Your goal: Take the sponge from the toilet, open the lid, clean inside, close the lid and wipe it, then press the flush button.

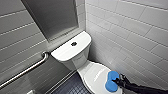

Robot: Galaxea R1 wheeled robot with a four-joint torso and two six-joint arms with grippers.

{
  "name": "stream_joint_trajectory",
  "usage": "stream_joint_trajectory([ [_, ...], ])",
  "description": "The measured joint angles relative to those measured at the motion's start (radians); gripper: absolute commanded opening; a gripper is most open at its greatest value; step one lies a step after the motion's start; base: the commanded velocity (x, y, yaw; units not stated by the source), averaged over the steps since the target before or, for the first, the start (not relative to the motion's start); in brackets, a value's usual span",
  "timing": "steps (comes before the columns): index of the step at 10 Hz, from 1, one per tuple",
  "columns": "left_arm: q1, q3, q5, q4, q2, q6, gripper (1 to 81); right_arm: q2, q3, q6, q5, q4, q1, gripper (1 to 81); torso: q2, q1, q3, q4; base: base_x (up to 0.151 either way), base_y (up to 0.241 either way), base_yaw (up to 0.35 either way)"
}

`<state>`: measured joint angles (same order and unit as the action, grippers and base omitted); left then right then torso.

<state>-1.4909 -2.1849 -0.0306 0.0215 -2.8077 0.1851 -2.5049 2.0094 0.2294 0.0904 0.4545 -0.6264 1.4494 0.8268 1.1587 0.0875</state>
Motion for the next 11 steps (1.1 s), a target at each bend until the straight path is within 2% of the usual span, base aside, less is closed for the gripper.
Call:
stream_joint_trajectory([
  [4, 0.000, 0.000, 0.000, -0.001, -0.002, 0.000, 81.1, 0.165, -0.167, 0.000, 0.147, 0.009, -0.157, 1.0, 0.000, 0.000, 0.000, 0.000, 0.000, 0.000, 0.000],
  [7, 0.000, 0.001, 0.000, -0.001, -0.002, 0.000, 81.1, 0.206, -0.207, 0.004, 0.266, 0.008, -0.278, 1.0, 0.000, 0.000, 0.000, 0.000, 0.000, 0.000, 0.000],
  [10, 0.000, 0.003, 0.000, -0.002, -0.002, 0.000, 81.1, 0.274, -0.251, 0.004, 0.239, 0.006, -0.503, 1.0, 0.000, 0.000, 0.000, 0.000, 0.000, 0.000, 0.000],
  [11, 0.000, 0.003, 0.000, -0.002, -0.004, 0.000, 81.1, 0.303, -0.314, 0.003, 0.258, 0.004, -0.517, 1.0, 0.001, 0.000, 0.000, 0.000, 0.000, 0.000, 0.000],
])
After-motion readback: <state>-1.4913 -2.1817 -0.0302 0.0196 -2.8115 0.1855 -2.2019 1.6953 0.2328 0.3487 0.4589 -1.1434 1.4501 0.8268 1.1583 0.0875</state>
